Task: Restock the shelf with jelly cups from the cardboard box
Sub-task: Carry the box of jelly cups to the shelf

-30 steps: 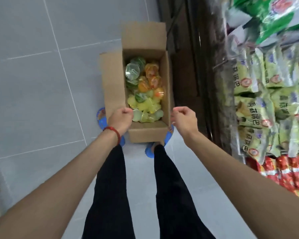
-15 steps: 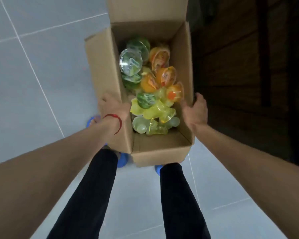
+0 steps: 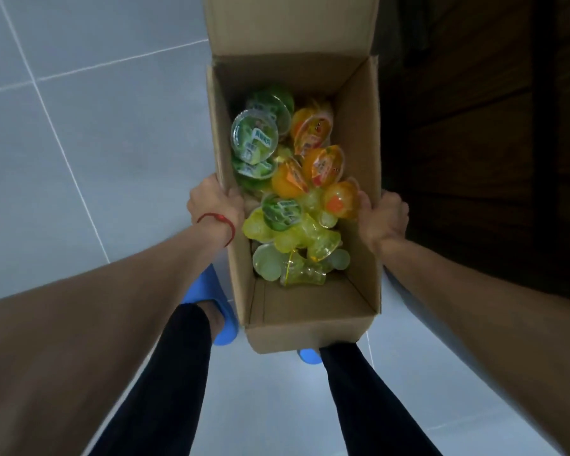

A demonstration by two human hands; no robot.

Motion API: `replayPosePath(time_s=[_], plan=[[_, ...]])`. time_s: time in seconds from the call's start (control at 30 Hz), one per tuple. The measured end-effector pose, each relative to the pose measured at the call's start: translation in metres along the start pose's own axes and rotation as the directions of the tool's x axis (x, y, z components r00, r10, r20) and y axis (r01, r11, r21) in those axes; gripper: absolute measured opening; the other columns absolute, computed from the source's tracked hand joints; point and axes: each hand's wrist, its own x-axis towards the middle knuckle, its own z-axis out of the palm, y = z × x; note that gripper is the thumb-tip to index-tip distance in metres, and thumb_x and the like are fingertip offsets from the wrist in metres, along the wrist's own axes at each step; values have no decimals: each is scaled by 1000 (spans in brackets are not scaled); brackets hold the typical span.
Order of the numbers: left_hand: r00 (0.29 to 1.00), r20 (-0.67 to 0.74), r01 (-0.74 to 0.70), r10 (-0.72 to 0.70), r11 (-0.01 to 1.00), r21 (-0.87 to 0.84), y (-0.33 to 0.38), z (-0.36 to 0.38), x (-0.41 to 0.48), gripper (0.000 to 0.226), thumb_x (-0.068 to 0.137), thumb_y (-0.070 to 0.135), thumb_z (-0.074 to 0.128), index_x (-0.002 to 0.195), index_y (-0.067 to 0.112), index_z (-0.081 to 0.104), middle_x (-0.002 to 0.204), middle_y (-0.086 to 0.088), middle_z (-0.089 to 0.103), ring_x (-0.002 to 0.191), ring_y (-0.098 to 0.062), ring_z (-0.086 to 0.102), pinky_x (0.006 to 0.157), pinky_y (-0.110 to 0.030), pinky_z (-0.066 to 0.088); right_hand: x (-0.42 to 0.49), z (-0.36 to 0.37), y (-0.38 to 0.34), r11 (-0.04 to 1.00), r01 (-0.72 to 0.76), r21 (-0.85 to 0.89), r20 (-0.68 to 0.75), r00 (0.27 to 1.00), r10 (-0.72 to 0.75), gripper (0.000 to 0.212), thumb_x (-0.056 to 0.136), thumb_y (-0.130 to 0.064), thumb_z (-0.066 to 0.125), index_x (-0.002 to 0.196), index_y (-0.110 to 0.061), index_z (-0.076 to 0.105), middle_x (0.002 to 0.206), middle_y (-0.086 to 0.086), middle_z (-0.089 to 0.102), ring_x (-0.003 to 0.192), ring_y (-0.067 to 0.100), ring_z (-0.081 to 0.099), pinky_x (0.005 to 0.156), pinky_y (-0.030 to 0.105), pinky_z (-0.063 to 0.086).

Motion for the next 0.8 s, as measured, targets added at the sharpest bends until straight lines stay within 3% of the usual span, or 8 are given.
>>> replayPosePath(time_s=[0.3,0.53,0.8], plan=[[998,51,36,-35,999,-16,-6,-66,-57,22,91,21,56,103,5,65,106,-21,67,102,-41,61,88,-42,50,-63,-38,-14,995,62,-81,32,998,-60,43,101,-45,55,119,-9,70,113,21,70,107,41,66,94,55,55],[995,47,93,-90,994,-56,-18,-136,-107,17,90,18,59,102,8,66,104,-18,68,101,-39,62,84,-36,48,-137,-83,-41,973,173,-150,75,984,-163,39,103,-38,54,113,-4,70,105,27,69,102,47,64,93,57,52],[999,42,-6,5,1000,12,-41,-211,-137,21,91,20,61,101,2,64,106,-23,67,104,-42,60,87,-41,49,-230,-104,-54,977,163,-137,17,987,-163,44,103,-41,52,104,-1,70,98,30,68,95,50,59,75,44,42]])
